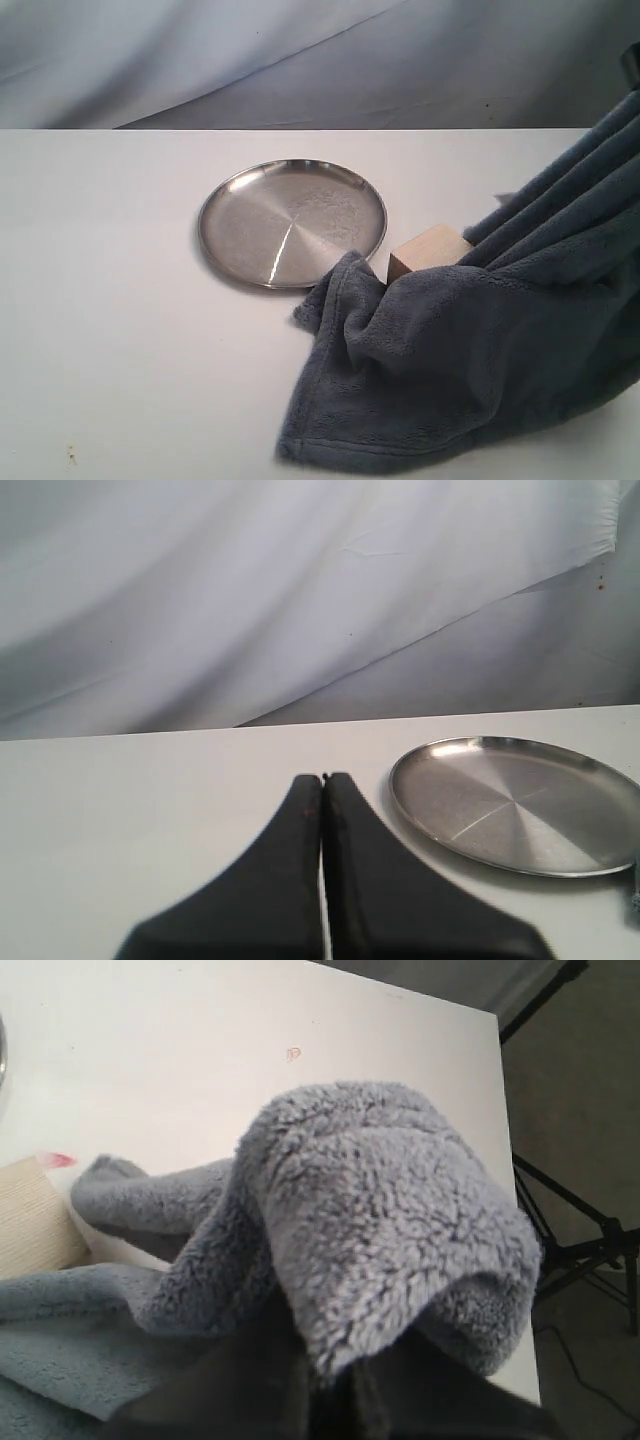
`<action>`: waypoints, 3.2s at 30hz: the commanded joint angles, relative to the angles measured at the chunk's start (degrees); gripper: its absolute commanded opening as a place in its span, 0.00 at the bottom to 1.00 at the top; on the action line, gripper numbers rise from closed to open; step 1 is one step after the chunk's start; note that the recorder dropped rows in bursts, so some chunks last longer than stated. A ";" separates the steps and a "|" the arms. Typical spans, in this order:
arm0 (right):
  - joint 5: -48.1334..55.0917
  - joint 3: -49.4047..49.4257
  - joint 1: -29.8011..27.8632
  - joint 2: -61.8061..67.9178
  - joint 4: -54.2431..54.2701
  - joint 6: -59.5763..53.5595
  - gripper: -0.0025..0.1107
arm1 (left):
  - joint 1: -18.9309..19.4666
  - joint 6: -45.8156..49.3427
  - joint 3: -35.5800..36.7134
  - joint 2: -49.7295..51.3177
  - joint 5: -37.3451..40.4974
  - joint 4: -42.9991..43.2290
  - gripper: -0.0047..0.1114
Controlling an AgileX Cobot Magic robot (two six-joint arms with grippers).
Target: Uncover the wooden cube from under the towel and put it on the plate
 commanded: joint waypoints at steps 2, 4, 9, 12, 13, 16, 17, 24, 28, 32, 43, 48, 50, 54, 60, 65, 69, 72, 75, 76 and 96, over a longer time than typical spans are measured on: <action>-0.24 0.21 -4.54 0.31 -0.91 -2.94 0.02 | -0.28 -0.14 0.25 -0.24 -0.02 -0.10 0.04; -0.24 0.22 -5.83 1.00 -0.72 -3.17 0.02 | -0.28 -0.14 0.25 -0.24 -0.02 -0.10 0.04; -0.24 0.22 -7.21 4.15 1.31 -3.90 0.02 | -0.28 -0.14 0.25 -0.24 -0.02 -0.10 0.04; -0.24 0.22 -7.21 6.69 3.78 -4.40 0.02 | -0.28 -0.14 0.25 -0.24 -0.02 -0.10 0.04; -0.24 0.36 -7.21 7.67 4.43 -4.40 0.02 | -0.28 -0.14 0.25 -0.24 -0.02 -0.10 0.04; -0.24 1.24 -7.21 10.34 6.59 -4.40 0.02 | -0.28 -0.14 0.25 -0.24 -0.02 -0.10 0.04; -0.24 1.95 -7.21 11.21 7.31 -4.40 0.02 | -0.28 -0.14 0.25 -0.24 -0.02 -0.10 0.04; -3.51 8.99 -7.21 15.15 13.65 -4.40 0.02 | -0.28 -0.14 0.25 -0.24 -0.02 -0.10 0.04; -7.34 13.21 -6.95 16.94 18.43 -4.40 0.02 | -0.28 -0.14 0.25 -0.24 -0.02 -0.10 0.04; -8.54 16.54 -6.95 19.95 21.97 -5.46 0.02 | -0.28 -0.14 0.25 -0.24 -0.02 -0.10 0.04; -13.89 22.06 -6.95 27.55 24.73 -5.46 0.02 | -0.28 -0.14 0.25 -0.24 -0.02 -0.10 0.04; -14.53 22.16 -6.95 29.15 24.87 -5.76 0.02 | -0.28 -0.14 0.25 -0.24 -0.02 -0.10 0.04; -14.53 22.16 -6.95 28.92 24.87 -6.90 0.02 | -0.28 -0.14 0.25 -0.24 -0.02 -0.10 0.04; -13.89 22.16 -6.95 28.26 24.98 -7.93 0.05 | -0.28 -0.14 0.25 -0.24 -0.02 -0.10 0.04; -13.24 22.16 -6.95 25.00 26.71 -9.11 0.38 | -0.28 -0.14 0.25 -0.24 -0.02 -0.10 0.04; -13.24 22.16 -6.95 18.77 29.57 -11.10 0.60 | -0.28 -0.14 0.25 -0.24 -0.02 -0.10 0.04; -12.95 22.16 -6.95 13.13 30.60 -11.65 0.61 | -0.28 -0.14 0.25 -0.24 -0.02 -0.10 0.04; -13.20 22.16 -6.95 9.72 30.89 -11.65 0.61 | -0.28 -0.14 0.25 -0.24 -0.02 -0.10 0.04; -14.69 22.16 -6.95 7.39 32.77 -11.65 0.50 | -0.28 -0.14 0.25 -0.24 -0.02 -0.10 0.04; -15.14 22.16 -6.95 6.91 33.54 -11.74 0.42 | -0.28 -0.14 0.25 -0.24 -0.02 -0.10 0.04; -28.22 22.16 -6.95 15.78 44.83 -15.93 0.02 | -0.28 -0.14 0.25 -0.24 -0.02 -0.10 0.04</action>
